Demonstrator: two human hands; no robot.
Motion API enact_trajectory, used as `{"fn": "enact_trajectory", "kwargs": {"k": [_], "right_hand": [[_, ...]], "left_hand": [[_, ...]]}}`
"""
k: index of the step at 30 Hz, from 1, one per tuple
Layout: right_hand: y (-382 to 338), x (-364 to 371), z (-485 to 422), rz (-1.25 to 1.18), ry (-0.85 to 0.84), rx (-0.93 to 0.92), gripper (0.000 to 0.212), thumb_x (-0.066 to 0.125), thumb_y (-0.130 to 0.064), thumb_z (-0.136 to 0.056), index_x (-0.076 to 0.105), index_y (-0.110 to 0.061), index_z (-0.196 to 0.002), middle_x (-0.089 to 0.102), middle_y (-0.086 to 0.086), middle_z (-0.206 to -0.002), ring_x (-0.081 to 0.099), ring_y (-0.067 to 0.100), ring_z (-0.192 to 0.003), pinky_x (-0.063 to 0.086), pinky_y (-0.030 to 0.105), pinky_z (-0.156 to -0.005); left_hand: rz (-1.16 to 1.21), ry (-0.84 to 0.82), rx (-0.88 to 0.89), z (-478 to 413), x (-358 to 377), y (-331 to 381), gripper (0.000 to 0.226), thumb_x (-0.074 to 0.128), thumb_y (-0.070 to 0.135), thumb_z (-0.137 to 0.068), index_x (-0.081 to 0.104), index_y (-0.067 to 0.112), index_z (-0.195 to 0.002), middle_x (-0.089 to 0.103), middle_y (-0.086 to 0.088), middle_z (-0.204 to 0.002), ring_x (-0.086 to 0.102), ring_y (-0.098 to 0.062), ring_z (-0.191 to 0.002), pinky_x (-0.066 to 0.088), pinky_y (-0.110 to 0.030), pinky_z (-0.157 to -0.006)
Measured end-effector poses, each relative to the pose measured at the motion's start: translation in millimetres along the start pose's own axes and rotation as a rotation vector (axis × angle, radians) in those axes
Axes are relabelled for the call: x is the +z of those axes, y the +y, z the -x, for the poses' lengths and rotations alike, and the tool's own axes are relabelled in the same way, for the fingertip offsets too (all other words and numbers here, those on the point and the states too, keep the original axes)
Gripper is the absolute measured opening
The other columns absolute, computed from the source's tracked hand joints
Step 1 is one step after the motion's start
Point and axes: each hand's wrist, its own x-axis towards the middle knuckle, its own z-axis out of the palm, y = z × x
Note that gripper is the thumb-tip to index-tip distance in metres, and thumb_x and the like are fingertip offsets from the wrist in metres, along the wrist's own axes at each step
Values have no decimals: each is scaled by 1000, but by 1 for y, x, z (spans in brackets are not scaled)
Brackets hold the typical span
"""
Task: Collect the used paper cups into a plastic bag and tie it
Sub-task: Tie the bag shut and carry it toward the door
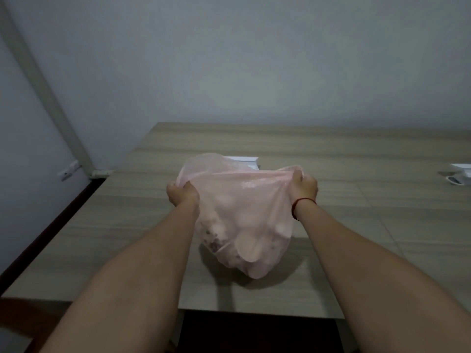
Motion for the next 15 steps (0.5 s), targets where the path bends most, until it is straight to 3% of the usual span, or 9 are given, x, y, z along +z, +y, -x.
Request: {"fn": "enact_trajectory", "kwargs": {"k": [2,6,8,10,12,15], "right_hand": [[2,7,3,-59,88,63,51,40,-35,-98,65,10,-100,64,31,-107,60,42,-103,46,41,-85],[6,25,5,-306,249,236,31,57,-38,-90,55,-8,-84,57,13,-87,53,25,-80,38,28,-70],[10,34,7,-379,305,324,29,58,-34,-90,57,-5,-91,61,14,-94,57,26,-84,40,28,-71],[12,45,14,-412,337,375,42,51,-33,-95,63,5,-106,66,23,-110,63,35,-101,46,34,-80],[12,57,18,-405,354,389,50,43,-35,-99,62,9,-114,64,27,-118,60,40,-111,47,37,-88],[17,69,21,-354,347,434,50,40,-34,-100,60,8,-119,62,27,-123,58,40,-116,46,39,-94]], "left_hand": [[20,27,6,-4,0,-1,37,56,16,-92,55,-6,-122,62,-23,-123,62,-33,-112,49,-38,-95],[4,83,17,-22,0,-8,45,40,29,-100,63,-8,-112,66,-26,-116,62,-38,-109,47,-38,-90],[-23,74,13,-29,2,-8,50,33,31,-103,62,-7,-118,63,-27,-122,59,-40,-116,45,-37,-95],[-86,98,-17,-34,4,-9,54,28,34,-104,57,-7,-125,56,-28,-132,52,-42,-124,38,-40,-103],[-134,109,-34,-36,5,-9,61,33,46,-101,55,-5,-127,55,-27,-133,50,-40,-125,35,-42,-106],[-62,36,-63,-45,7,-12,70,63,54,-83,55,2,-129,58,-19,-132,54,-32,-124,41,-34,-103]]}}
